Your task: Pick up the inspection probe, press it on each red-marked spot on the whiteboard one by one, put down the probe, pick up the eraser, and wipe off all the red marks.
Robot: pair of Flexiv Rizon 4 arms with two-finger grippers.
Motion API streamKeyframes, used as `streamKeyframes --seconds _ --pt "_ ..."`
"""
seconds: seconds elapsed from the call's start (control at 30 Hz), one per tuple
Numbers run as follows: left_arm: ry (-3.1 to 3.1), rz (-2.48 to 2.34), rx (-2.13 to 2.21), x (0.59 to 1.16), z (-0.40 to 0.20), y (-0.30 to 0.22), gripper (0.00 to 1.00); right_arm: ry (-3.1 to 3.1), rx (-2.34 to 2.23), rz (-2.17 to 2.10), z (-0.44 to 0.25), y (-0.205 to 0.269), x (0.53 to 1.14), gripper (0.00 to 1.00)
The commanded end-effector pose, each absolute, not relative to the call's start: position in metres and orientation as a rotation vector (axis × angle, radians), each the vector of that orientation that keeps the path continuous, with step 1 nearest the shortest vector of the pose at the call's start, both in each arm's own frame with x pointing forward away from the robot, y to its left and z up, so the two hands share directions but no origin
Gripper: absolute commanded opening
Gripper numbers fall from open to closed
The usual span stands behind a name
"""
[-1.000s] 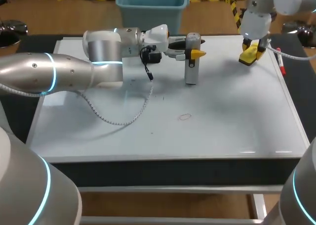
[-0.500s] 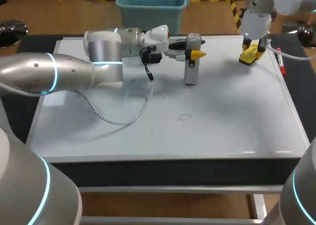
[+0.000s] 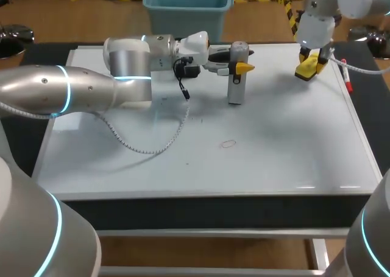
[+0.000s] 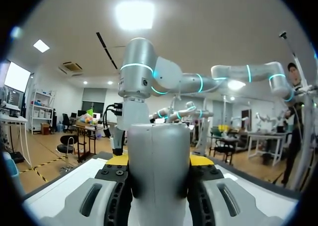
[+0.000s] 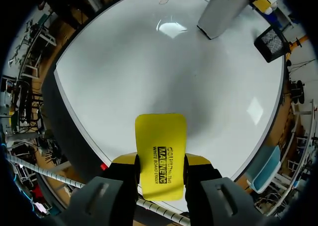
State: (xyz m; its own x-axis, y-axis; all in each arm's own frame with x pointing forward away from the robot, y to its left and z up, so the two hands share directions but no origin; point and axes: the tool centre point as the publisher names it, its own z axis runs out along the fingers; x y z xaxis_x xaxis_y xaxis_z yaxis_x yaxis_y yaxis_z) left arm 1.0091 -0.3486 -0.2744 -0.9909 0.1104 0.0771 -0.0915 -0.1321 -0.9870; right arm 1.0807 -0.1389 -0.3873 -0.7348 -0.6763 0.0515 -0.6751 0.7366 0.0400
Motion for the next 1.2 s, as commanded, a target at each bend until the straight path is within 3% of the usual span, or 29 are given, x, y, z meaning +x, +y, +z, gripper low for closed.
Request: streamKeyframes --seconds 0.03,0.23,1.2 --pt "-1.986 2.269 -0.023 1.005 -0.266 -0.346 0.00 -2.866 1.119 -0.023 -0.386 -0.139 1.081 0.00" --pt "-2.024 2.277 -0.040 1.006 -0.255 -0.329 0.00 -2.866 1.119 -0.023 -0.386 -0.139 1.081 0.00" --pt "-2.215 2.485 0.245 1.009 -0.239 -0.150 0.00 -2.866 1.119 -0.023 -0.386 -0.139 1.081 0.00"
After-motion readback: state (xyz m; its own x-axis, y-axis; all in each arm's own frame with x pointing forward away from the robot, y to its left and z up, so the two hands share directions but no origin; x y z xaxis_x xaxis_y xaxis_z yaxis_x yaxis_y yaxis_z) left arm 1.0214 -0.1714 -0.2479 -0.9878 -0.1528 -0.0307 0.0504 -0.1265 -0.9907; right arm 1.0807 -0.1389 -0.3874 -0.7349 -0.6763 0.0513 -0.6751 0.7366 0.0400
